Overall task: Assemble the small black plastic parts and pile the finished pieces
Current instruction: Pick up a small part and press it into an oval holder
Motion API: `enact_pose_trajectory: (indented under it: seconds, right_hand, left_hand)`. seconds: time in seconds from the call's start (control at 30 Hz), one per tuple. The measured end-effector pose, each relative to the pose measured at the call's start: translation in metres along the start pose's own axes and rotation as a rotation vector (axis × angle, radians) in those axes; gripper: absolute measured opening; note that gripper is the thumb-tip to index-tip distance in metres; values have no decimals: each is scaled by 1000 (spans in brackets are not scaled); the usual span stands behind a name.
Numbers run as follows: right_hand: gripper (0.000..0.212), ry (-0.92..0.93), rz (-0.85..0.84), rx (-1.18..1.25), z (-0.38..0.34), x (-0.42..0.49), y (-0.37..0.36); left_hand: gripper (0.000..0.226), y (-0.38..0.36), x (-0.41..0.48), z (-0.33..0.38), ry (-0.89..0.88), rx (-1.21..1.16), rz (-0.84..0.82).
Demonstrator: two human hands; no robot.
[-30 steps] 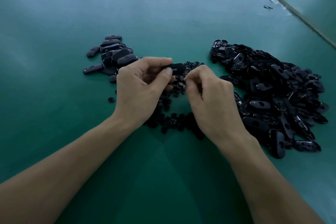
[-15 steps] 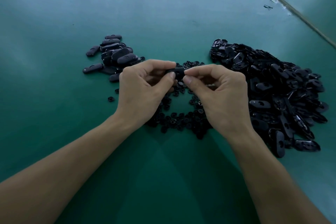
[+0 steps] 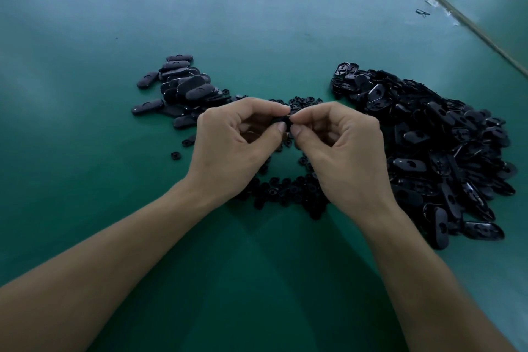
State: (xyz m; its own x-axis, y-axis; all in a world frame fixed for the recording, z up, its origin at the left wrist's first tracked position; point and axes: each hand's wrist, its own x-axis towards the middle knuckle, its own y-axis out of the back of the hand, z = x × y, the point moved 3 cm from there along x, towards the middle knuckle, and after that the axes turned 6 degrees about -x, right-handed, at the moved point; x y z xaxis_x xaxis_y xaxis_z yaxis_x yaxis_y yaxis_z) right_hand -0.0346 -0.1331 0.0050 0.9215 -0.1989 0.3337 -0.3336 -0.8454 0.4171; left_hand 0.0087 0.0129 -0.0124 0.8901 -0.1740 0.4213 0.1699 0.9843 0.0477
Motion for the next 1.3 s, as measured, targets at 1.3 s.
enact_pose_trajectory:
  seconds: [1.3]
  right_hand:
    - [11, -119, 14, 253, 4, 2, 4]
  left_hand:
    - [18, 2, -1, -3, 65, -82, 20]
